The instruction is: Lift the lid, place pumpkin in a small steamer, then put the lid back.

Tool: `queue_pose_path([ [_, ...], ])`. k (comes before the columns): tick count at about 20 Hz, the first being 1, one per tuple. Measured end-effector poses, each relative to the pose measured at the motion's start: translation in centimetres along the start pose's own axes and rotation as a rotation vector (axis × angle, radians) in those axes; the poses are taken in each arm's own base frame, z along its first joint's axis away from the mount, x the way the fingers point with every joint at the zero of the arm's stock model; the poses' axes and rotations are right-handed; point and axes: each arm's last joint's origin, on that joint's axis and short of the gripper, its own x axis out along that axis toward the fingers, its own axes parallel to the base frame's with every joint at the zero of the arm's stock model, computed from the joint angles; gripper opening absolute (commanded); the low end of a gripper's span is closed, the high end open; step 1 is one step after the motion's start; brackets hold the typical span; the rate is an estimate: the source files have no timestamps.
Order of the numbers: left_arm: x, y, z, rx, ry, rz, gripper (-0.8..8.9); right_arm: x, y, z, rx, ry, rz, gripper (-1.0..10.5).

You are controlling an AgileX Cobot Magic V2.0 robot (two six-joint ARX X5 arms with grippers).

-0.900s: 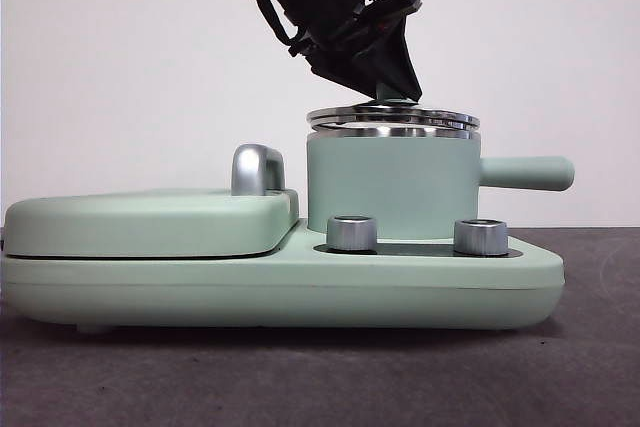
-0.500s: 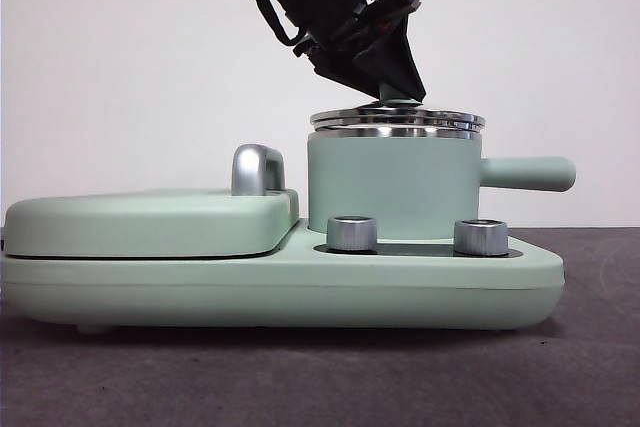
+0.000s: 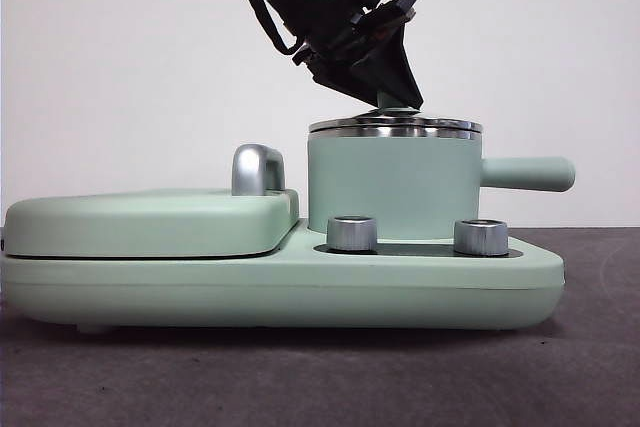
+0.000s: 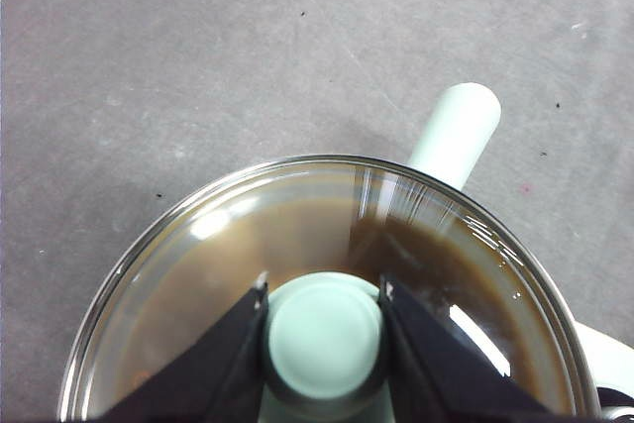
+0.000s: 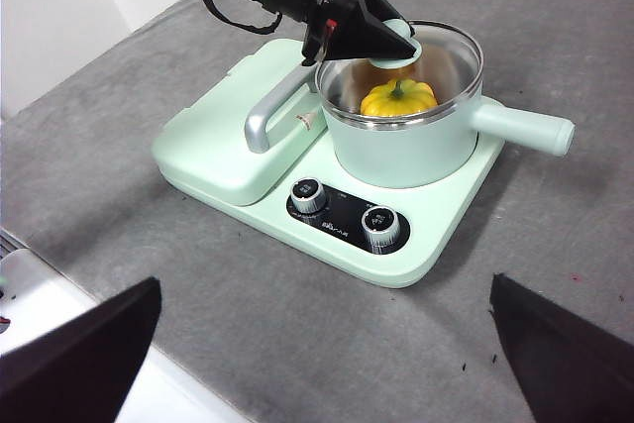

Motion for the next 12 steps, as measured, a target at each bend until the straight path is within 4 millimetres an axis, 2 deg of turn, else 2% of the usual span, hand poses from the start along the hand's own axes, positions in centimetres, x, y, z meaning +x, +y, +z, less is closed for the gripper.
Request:
queue_pose_path([
  [1, 0.0, 0.0, 0.0, 0.0, 0.0, 0.0, 1.4, 0.0, 0.0, 0.0, 0.002, 0.0, 0.0, 5.4],
  [4, 0.0, 0.0, -0.1, -0.004, 0.014, 0.006, 6.36, 0.0, 0.0, 0.0, 0.003, 0.0, 0.0, 5.4],
  [5, 0.0, 0.0, -0.2, -0.005, 0.017, 0.008, 6.95, 0.0, 0.0, 0.0, 0.003, 0.0, 0.0, 5.4],
  [7, -0.2, 0.1, -0.2, -0.018, 0.03, 0.01, 6.92, 0.0, 0.0, 0.0, 0.003, 0.0, 0.0, 5.4],
  [9, -1.8, 0.0, 0.0, -0.043, 0.055, 0.012, 6.87, 0.0, 0.0, 0.0, 0.003, 0.0, 0.0, 5.4],
  [12, -7.9, -0.5, 1.7, -0.09, 0.032, 0.033, 6.87, 0.0, 0.0, 0.0, 0.003, 0.0, 0.0, 5.4],
])
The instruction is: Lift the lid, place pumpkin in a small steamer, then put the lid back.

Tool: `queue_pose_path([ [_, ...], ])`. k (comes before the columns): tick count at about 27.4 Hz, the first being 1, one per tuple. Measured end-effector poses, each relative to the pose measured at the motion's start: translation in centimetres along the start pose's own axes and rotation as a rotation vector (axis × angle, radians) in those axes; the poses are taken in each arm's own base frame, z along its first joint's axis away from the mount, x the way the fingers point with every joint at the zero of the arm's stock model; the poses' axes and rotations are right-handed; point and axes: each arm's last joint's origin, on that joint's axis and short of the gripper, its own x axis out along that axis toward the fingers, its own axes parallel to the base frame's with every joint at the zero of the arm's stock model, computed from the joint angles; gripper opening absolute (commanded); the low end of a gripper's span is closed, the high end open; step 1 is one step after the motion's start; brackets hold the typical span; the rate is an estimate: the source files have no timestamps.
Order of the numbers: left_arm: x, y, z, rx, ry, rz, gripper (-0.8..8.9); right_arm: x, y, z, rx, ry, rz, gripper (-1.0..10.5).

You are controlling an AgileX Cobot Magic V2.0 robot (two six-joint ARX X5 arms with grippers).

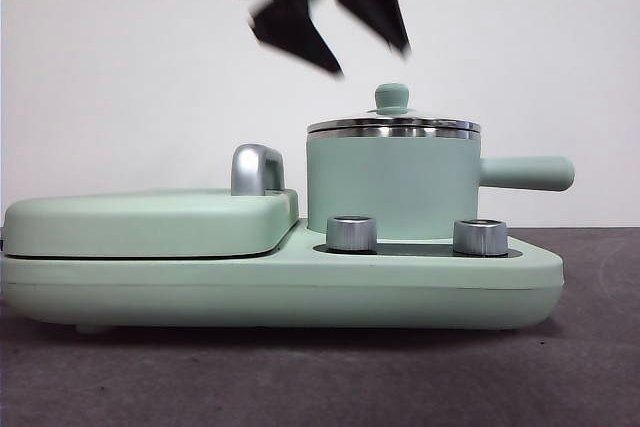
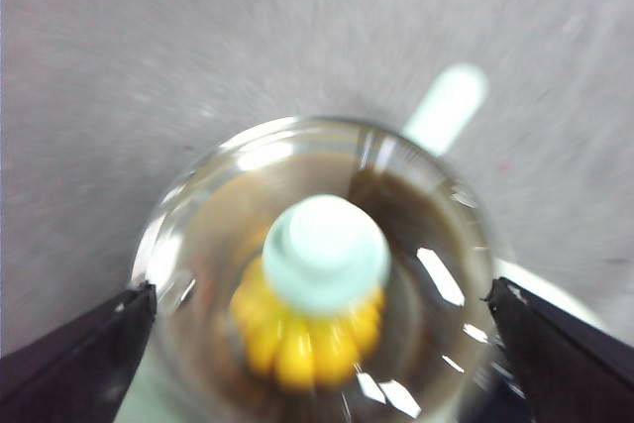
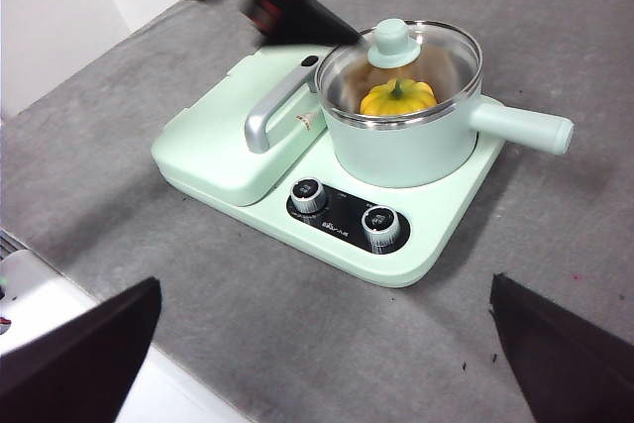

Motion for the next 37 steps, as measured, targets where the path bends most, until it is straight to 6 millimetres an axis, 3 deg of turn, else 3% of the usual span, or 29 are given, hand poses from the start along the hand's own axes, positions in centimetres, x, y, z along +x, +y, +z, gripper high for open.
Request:
queue_pose_path([
  [3, -6.7, -1.3, 0.0, -0.079, 0.038, 0.001, 6.84, 0.0, 0.0, 0.0, 0.0, 0.0, 0.0, 5.4],
  [5, -9.9, -2.4, -1.0, -0.135, 0.125, -0.016, 6.84, 0.0, 0.0, 0.0, 0.0, 0.001, 0.005, 5.4],
  [9, -15.2, -4.4, -3.3, -0.216, 0.149, -0.036, 6.82, 0.0, 0.2, 0.0, -0.008, 0.012, 0.057, 5.4],
  [14, -19.1, -6.3, -6.9, -0.249, 0.067, -0.023, 6.79, 0.0, 0.2, 0.0, -0.009, 0.016, 0.077, 5.4],
  [19, -21.3, -8.1, -11.9, -0.308, -0.043, -0.011, 6.64, 0.0, 0.2, 0.0, -0.009, 0.017, 0.077, 5.4],
  [24, -22.8, -9.6, -16.2, -0.395, -0.147, -0.012, 5.48, 0.0, 0.2, 0.0, -0.008, 0.017, 0.077, 5.4],
  [27, -23.7, -10.1, -17.5, -0.435, -0.188, -0.015, 4.39, 0.0, 0.2, 0.0, -0.009, 0.016, 0.078, 5.2],
  [28, -24.0, -10.2, -17.6, -0.441, -0.2, -0.016, 3.01, 0.0, 0.2, 0.0, -0.008, 0.017, 0.078, 3.6],
  [29, -24.2, -10.3, -17.7, -0.442, -0.21, -0.017, 1.27, 0.0, 0.2, 0.0, -0.008, 0.017, 0.08, 1.1],
  [30, -24.4, -10.4, -17.8, -0.446, -0.218, -0.017, -0.14, 0.0, 0.3, 0.0, -0.009, 0.018, 0.087, 0.0],
  [31, -24.5, -10.4, -17.8, -0.45, -0.222, -0.016, 0.22, 0.0, 0.3, -0.1, -0.012, 0.021, 0.099, 0.2],
  [37, -24.6, -10.3, -17.9, -0.457, -0.225, 0.012, 0.06, 0.0, 0.3, 0.0, -0.035, 0.014, 0.102, 0.1],
])
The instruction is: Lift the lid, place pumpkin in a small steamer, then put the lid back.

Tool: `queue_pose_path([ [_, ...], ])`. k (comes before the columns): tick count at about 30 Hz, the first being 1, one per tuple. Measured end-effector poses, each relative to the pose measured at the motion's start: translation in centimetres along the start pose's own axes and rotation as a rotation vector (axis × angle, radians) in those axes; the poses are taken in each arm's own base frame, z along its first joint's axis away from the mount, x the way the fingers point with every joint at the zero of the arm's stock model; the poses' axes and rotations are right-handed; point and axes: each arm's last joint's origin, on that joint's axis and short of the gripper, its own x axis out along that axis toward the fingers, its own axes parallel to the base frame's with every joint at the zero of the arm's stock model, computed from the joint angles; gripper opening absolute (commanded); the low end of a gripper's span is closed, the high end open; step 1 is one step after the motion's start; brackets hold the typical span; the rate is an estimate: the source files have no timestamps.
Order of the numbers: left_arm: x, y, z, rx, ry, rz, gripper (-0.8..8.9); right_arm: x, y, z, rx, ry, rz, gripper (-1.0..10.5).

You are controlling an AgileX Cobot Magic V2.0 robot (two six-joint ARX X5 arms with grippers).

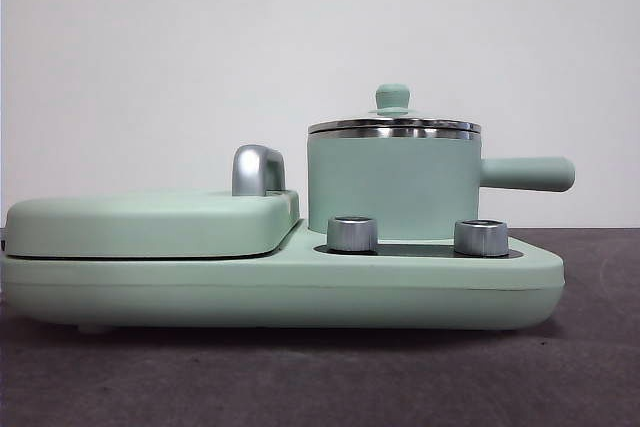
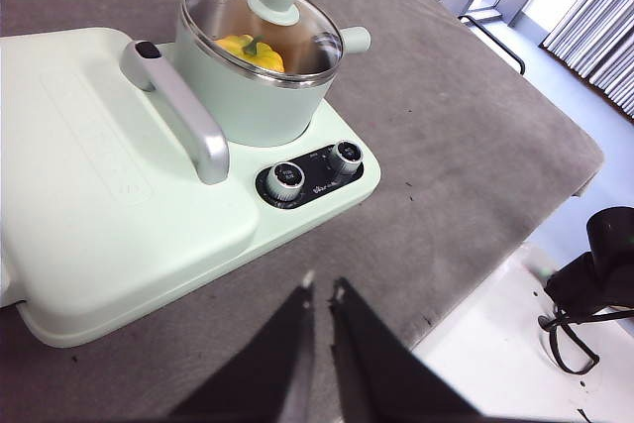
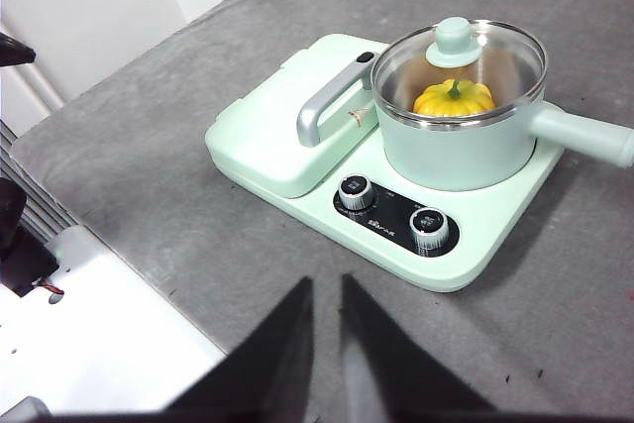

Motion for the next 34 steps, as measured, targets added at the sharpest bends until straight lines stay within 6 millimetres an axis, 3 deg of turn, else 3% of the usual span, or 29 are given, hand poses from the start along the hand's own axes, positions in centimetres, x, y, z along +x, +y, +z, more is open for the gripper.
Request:
queue_pose_path([
  [15, -0.2, 0.1, -0.2, -0.007, -0.021, 0.018, 0.06, 0.0, 0.0, 0.0, -0.001, -0.001, 0.0, 0.1],
  [20, 0.0, 1.1, -0.9, -0.021, -0.172, 0.101, 0.06, 0.0, 0.0, 0.0, -0.001, 0.0, 0.0, 0.1],
  [27, 2.9, 5.1, -4.7, 0.033, -0.485, 0.313, 0.06, 0.0, 0.0, 0.0, -0.001, 0.0, 0.0, 0.1],
  [34, 6.0, 9.1, -9.1, 0.047, -0.593, 0.446, 0.06, 0.0, 0.0, 0.0, -0.001, 0.0, 0.0, 0.1],
])
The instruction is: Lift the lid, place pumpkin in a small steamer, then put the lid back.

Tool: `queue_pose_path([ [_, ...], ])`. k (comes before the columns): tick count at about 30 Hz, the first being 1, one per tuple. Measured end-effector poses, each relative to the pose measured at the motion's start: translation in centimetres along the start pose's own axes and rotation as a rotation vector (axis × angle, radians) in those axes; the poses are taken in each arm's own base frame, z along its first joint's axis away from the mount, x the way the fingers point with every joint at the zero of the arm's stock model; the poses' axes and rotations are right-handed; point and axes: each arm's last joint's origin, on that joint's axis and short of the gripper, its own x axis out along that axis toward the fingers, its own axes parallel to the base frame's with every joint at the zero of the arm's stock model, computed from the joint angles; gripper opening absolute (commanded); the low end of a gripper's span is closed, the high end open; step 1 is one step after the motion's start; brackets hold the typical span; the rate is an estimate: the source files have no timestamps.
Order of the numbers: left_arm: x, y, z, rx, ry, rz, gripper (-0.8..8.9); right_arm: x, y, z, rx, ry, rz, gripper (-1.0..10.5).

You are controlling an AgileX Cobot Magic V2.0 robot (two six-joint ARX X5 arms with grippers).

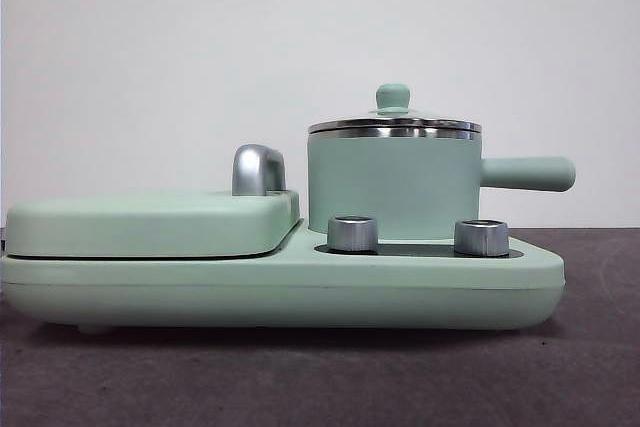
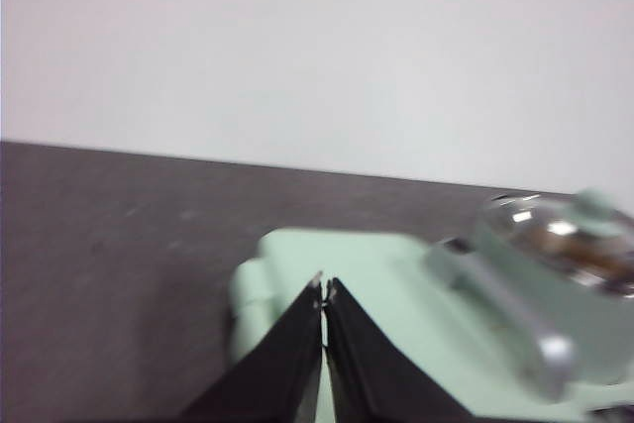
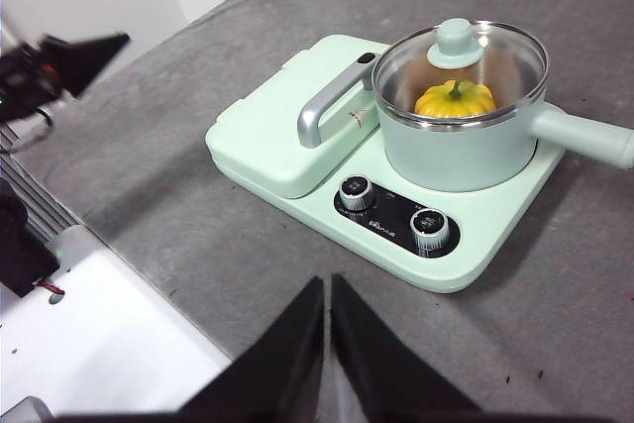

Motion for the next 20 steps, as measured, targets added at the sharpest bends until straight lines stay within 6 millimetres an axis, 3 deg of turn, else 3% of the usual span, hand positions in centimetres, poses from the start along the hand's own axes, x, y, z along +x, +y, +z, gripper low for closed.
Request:
queue_pose_path([
  [5, 0.5, 1.6, -2.9, -0.007, 0.046, 0.172, 0.06, 0.0, 0.0, 0.0, 0.0, 0.0, 0.0, 0.1],
  [11, 0.6, 2.3, -4.7, -0.005, 0.068, 0.262, 0.06, 0.0, 0.0, 0.0, 0.0, 0.0, 0.0, 0.1],
  [20, 0.5, 2.4, -5.2, 0.024, 0.124, 0.271, 0.06, 0.0, 0.0, 0.0, 0.0, 0.0, 0.0, 0.1],
])
